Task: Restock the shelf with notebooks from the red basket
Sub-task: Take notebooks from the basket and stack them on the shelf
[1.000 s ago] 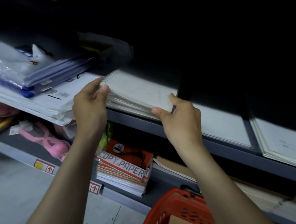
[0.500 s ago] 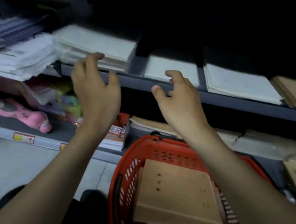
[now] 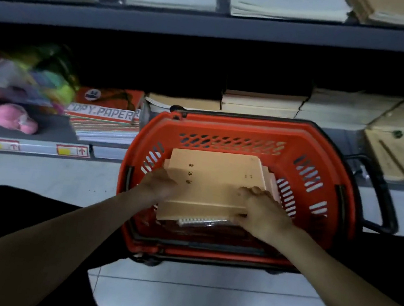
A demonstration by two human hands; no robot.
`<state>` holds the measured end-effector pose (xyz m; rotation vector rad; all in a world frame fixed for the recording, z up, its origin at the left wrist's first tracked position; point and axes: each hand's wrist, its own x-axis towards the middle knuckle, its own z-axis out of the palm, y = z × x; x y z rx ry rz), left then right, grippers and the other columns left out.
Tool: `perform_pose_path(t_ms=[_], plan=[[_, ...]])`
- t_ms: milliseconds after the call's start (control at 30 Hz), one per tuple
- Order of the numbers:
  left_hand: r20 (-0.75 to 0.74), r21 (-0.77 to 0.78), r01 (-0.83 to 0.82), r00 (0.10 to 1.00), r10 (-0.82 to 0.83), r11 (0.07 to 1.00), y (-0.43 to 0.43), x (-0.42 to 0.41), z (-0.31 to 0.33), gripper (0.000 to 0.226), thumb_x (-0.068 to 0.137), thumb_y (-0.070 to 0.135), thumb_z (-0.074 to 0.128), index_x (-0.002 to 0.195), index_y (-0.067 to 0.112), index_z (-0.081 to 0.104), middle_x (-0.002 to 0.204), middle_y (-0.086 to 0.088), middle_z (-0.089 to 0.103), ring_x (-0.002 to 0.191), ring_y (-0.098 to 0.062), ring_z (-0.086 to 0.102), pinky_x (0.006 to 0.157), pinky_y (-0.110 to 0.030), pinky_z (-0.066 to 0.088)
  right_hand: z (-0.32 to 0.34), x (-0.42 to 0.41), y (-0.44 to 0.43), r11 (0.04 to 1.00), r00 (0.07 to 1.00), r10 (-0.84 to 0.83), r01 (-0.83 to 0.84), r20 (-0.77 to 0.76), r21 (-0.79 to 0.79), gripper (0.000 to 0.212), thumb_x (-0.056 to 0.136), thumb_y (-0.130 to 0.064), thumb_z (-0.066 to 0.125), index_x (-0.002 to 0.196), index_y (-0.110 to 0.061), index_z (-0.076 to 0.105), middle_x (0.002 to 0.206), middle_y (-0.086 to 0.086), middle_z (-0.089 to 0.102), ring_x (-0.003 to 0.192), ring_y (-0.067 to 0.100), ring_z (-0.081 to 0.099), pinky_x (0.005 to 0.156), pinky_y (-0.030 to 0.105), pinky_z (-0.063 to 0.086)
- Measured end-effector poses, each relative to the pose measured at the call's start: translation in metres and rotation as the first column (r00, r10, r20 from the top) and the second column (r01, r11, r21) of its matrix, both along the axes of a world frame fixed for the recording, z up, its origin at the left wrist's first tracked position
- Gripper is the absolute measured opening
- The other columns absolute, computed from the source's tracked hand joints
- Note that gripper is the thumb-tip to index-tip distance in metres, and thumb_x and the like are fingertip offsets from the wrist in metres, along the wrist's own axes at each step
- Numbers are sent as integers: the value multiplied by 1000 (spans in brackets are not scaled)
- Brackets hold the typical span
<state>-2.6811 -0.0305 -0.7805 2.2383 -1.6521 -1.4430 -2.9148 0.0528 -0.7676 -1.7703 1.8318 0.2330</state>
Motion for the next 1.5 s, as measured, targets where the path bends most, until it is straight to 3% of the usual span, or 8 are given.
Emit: perform_pose_path(t_ms=[367,600,700,867,1033,1233,1367,1500], plan=[[-240,277,-472,809,536,837,-23,-2,20,20,92,24,56,104,10,61,100,-9,63,84,-22,59,65,-31,48,4,7,-15,898,942,316,-336,-114,-284,65,82,4,51,142,-20,41,128,4,62,114,27,60,90,35,50],[-274,388,-540,706,653,747,-19,1,32,41,94,50,50,103,11,57,92,-6,59,83,-20,54,64,-30,43,17,-2,-32,979,969,-35,82,243,-187,12,98,-33,53,100,-33,65,86,-3,68,84,19,62,73,31,47],[-318,263,-592,692,648,762,-17,-1,29,48,93,55,51,124,18,53,122,-6,59,95,-22,57,58,-29,43,15,3,-26,976,983,12,28,182,-217,15,100,-32,48,104,-31,63,89,1,68,87,23,62,71,32,48],[-613,518,-488,362,703,703,-8,-7,34,76,77,58,68,133,11,46,126,-21,59,109,-35,63,79,-45,57,12,8,-15,964,977,189,-164,102,-209,49,96,-46,52,143,-35,42,136,-5,57,120,22,55,99,31,43],[-714,370,-381,466,521,847,18,-32,35,63,79,36,74,132,23,43,128,-15,60,100,-37,69,81,-48,58,19,23,-8,920,976,214,-211,-30,-329,49,97,-14,45,143,-27,39,129,3,56,109,30,59,92,37,48],[-683,98,-485,603,413,869,33,-43,40,30,94,1,53,123,9,53,109,-16,69,82,-24,72,63,-40,59,24,30,-10,947,925,84,42,371,-319,53,89,-52,57,139,-36,48,133,-10,59,119,13,58,99,32,46],[-698,-219,-253,716,30,943,21,-38,86,29,88,4,65,116,15,64,109,-2,73,99,-21,70,76,-42,59,43,-19,-39,883,755,-304,452,581,-125,98,74,-36,82,151,-35,22,149,-12,38,135,13,39,110,42,37],[-614,-408,-24,747,-254,913,9,-34,114,33,89,-1,63,119,13,63,111,9,70,102,-3,67,77,-15,53,52,-50,-44,836,518,-353,548,779,15,61,76,-12,81,130,-17,53,120,-6,67,114,13,61,104,41,46]])
